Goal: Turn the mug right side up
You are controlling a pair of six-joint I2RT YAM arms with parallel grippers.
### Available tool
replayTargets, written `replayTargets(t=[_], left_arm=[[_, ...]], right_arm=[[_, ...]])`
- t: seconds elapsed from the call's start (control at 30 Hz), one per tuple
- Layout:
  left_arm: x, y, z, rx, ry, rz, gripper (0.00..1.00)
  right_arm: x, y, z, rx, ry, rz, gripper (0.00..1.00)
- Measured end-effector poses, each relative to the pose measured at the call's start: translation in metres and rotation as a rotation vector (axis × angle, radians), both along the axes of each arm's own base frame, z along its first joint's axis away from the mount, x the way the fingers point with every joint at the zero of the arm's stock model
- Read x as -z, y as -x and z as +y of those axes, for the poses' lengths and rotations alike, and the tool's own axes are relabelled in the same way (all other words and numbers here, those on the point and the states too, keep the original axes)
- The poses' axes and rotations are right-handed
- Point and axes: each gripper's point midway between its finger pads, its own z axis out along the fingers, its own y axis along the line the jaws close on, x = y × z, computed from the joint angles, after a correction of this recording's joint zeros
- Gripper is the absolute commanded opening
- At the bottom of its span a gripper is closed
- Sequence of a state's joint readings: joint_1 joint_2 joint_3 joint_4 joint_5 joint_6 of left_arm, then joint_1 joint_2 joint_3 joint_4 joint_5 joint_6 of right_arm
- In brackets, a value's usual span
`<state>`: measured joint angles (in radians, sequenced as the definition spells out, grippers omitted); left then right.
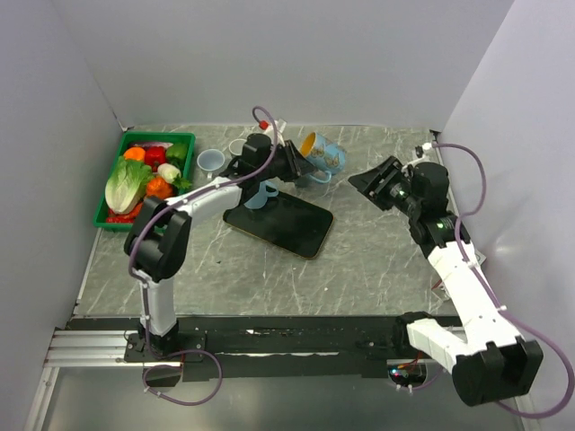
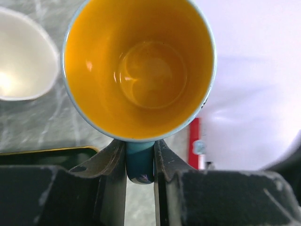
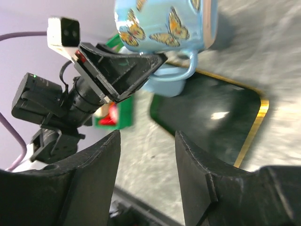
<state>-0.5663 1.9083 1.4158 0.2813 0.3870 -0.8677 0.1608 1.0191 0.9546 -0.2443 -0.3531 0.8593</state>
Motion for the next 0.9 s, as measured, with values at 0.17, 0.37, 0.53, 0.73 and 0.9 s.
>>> replayTargets(t=[0.17,0.37,0.53,0.73,0.9], left_arm=[[0.033,-0.01,-0.014,-0.014,-0.123,-0.009,0.01],[0.05,-0.023,-0.045,-0.061,-0.257,-0.063,0.01],[0.081,-0.033,-0.065,-0.132,-0.4,-0.087,0.01],[0.128,-0.03,-0.069,-0.19,-0.605,-0.104,0.01],[0.129,-0.034,-0.083,-0.241,-0.716,-0.191,0.01]], right_arm=[[0.0,0.011,-0.022,0.081,0.098,-0.011,0.57],[-0.006,0.016,-0.035,0.116,0.175,-0.012,0.58],[0.003,0.022,-0.045,0.136,0.228,0.022,0.58],[0.015,0.028,-0.05,0.133,0.266,0.062,0.58],[0.019,0.029,-0.051,0.129,0.278,0.075,0.58]])
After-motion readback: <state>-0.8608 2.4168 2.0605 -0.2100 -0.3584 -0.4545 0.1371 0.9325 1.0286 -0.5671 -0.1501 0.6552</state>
